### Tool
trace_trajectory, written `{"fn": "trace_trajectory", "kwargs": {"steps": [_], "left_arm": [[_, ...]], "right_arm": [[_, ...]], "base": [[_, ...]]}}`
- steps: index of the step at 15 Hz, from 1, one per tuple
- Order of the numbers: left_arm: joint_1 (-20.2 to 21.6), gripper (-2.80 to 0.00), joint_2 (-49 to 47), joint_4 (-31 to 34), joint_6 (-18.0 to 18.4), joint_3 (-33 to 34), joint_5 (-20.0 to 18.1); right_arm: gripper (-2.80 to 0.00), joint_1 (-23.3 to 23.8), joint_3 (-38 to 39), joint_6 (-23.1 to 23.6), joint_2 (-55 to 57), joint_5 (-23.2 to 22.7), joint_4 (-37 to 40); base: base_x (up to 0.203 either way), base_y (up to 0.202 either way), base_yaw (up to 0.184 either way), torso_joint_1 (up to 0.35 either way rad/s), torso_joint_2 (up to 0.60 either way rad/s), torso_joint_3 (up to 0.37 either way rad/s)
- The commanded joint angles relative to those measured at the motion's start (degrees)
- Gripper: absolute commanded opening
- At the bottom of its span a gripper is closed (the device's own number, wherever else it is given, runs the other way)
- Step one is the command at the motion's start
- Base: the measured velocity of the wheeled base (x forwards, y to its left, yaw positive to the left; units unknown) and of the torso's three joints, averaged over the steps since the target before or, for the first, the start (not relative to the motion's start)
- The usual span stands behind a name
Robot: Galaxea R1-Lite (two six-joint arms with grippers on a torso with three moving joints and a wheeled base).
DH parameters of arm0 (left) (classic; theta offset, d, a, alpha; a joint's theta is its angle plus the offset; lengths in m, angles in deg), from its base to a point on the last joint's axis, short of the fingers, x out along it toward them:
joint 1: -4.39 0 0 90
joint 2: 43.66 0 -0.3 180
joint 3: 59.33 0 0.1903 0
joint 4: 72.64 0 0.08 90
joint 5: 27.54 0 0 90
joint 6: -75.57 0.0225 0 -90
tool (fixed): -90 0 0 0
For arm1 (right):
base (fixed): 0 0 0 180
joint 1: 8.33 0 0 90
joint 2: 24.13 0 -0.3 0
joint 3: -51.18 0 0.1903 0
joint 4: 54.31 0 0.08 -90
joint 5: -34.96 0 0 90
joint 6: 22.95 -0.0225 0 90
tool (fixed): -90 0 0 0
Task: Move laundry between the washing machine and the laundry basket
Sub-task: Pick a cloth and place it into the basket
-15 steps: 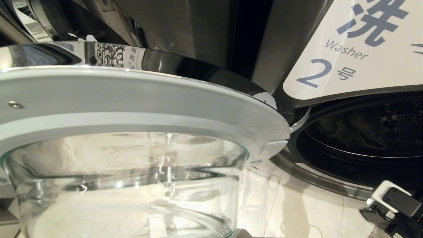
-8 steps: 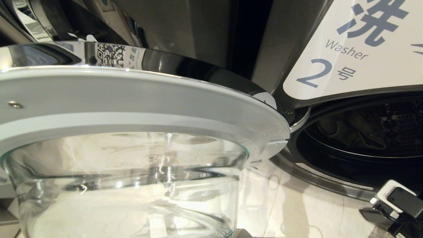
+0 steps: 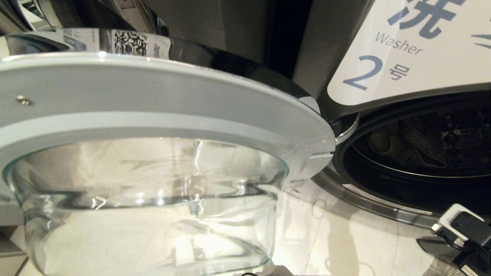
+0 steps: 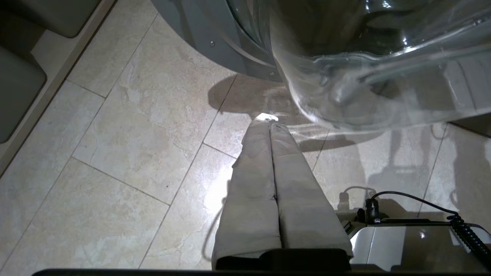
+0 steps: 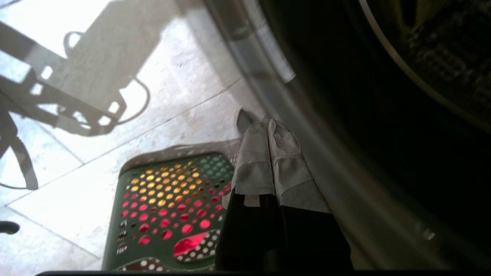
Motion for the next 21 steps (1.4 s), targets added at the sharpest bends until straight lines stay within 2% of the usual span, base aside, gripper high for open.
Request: {"fn": "trace_trajectory", "kwargs": {"steps": [1, 5, 7, 12, 14, 18, 21], "left_arm": [[0.0, -2.80, 0.0, 0.0, 0.0, 0.1, 0.0], [0.0, -2.80, 0.0, 0.0, 0.0, 0.0, 0.0], [0.0, -2.80, -0.1, 0.0, 0.0, 0.0, 0.0], [0.0, -2.80, 0.0, 0.0, 0.0, 0.1, 0.0], [0.0, -2.80, 0.0, 0.0, 0.0, 0.0, 0.0], [0.0, -2.80, -0.1, 0.0, 0.0, 0.0, 0.0], [0.0, -2.80, 0.0, 0.0, 0.0, 0.0, 0.0]], "right_arm": [[-2.80, 0.3, 0.0, 0.3, 1.1, 0.0, -0.2], [-2.80, 0.3, -0.1, -0.2, 1.5, 0.0, -0.2], [-2.80, 0.3, -1.3, -1.8, 3.5, -0.3, -0.2], [-2.80, 0.2, -11.2, -7.3, 17.3, -0.5, -1.6], [-2.80, 0.2, -13.4, -8.4, 25.2, -0.5, -8.8], [-2.80, 0.3, -15.6, -7.4, 38.8, -0.5, -33.2], [-2.80, 0.3, -21.4, -5.4, 40.6, -0.6, -35.4]], "base": [[-0.187, 0.000, 0.000, -0.001, 0.00, 0.006], [-0.182, 0.000, 0.000, -0.001, 0.00, 0.004], [0.000, 0.000, 0.000, 0.000, 0.00, 0.000], [0.000, 0.000, 0.000, 0.000, 0.00, 0.000], [0.000, 0.000, 0.000, 0.000, 0.00, 0.000], [0.000, 0.000, 0.000, 0.000, 0.00, 0.000], [0.000, 0.000, 0.000, 0.000, 0.00, 0.000]]}}
